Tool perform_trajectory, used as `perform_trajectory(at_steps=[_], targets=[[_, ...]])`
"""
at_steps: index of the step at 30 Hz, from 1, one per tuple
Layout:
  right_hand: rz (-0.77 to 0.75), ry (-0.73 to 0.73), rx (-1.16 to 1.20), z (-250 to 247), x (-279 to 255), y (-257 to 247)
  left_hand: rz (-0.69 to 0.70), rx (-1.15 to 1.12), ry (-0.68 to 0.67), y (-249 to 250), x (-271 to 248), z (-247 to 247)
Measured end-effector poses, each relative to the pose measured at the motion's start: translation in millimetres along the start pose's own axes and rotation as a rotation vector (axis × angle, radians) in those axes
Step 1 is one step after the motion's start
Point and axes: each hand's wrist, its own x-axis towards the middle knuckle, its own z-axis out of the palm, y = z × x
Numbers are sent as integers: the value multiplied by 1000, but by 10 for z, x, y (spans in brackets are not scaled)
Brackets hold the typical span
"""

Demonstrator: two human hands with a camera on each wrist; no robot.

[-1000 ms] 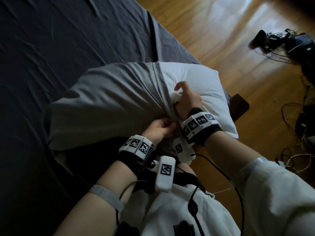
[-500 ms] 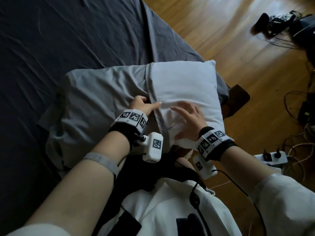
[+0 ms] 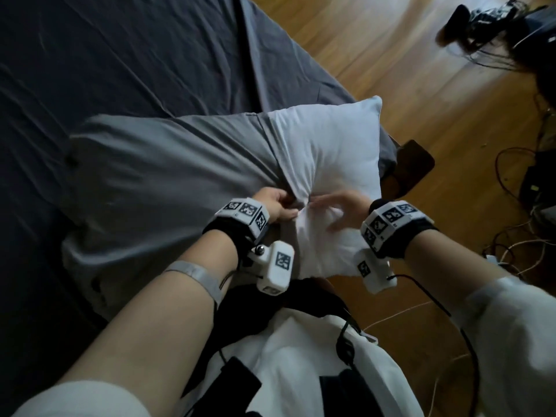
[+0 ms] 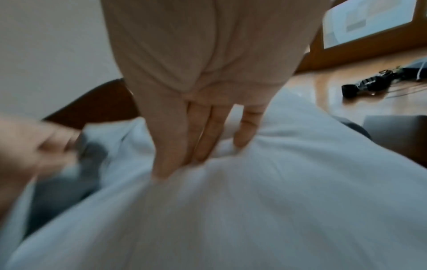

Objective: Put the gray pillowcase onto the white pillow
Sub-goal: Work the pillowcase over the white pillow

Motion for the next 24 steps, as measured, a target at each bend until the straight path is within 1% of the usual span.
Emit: perform_trajectory(at_steps=[1,2,4,5,6,7,9,12,15,16,17,19,21,22,23,24], targets=[[6,93,33,-113,2,-32,0,31,29,-88,-13,-28],[15,221,55,-216,27,-91,7,57,54,-155,-33,-55],[20,438,55,-378,156,-198,21,72,53,-242,-65,-75],[17,498,34,-448,240,-237,16,66,39,-269,-79,-72],[19,528,25,-506,342,-273,9,54,28,-287,-92,-69],[36,526,27,-557,433,-330,4,31,18,-307,-103,-66],[123,449,-23,-641,579,-436,-3,-3,-6,-345,-121,-61],[299,306,-240,-665,680,-543,-1,-32,-42,-374,-177,-66],[385,187,-426,-652,703,-602,-39,-129,-59,-416,-216,-88],[380,167,-475,-628,687,-623,-57,-188,-76,-419,-241,-100],[371,182,-515,-585,667,-643,-79,-256,-93,-417,-273,-107],[332,209,-454,-508,577,-651,-119,-351,-103,-353,-307,-135],[312,206,-349,-539,492,-638,-111,-423,-39,-174,-307,-223],[269,244,-306,-520,385,-679,-88,-480,7,-113,-336,-278],[213,297,-324,-572,92,-833,4,-529,54,44,-525,-309],[193,286,-299,-565,69,-819,18,-570,103,121,-505,-381]])
